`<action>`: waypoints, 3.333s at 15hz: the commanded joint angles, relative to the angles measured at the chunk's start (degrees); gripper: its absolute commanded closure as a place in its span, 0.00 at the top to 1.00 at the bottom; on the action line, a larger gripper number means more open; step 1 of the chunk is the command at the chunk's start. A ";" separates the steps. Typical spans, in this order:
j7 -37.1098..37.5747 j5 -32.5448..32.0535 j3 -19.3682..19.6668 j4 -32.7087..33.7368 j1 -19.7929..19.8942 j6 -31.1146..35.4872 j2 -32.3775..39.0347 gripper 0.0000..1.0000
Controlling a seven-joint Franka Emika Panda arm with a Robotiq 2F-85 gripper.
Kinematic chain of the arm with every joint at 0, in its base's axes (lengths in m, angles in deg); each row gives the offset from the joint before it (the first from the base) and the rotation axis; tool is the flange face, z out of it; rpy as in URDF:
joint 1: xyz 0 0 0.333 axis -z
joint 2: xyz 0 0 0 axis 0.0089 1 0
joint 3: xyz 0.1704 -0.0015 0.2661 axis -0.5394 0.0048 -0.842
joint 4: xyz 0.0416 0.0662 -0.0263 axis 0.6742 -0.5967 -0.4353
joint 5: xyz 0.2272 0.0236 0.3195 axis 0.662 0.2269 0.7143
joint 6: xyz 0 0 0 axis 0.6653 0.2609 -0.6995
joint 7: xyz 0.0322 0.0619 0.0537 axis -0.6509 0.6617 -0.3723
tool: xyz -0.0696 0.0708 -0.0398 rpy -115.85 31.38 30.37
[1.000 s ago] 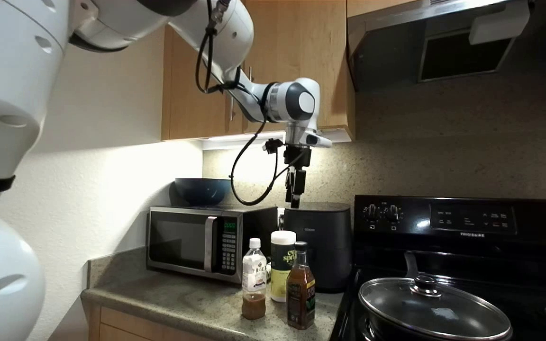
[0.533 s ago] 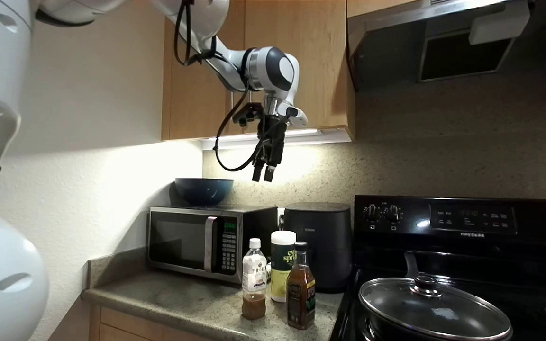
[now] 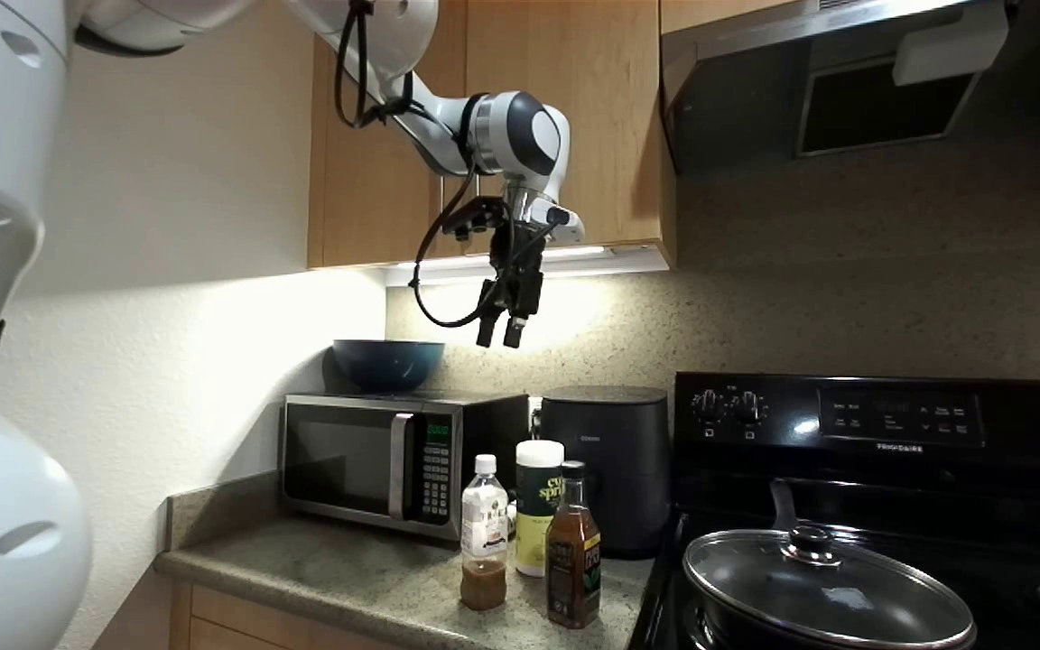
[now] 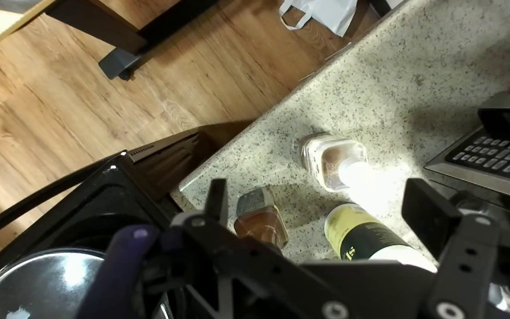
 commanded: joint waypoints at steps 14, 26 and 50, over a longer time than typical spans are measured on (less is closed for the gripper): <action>-7.96 8.39 -0.07 10.18 0.28 10.88 15.68 1.00; -17.49 6.39 -0.80 32.18 1.53 -3.23 34.13 1.00; -37.09 8.05 -3.60 47.66 2.54 -2.74 47.35 1.00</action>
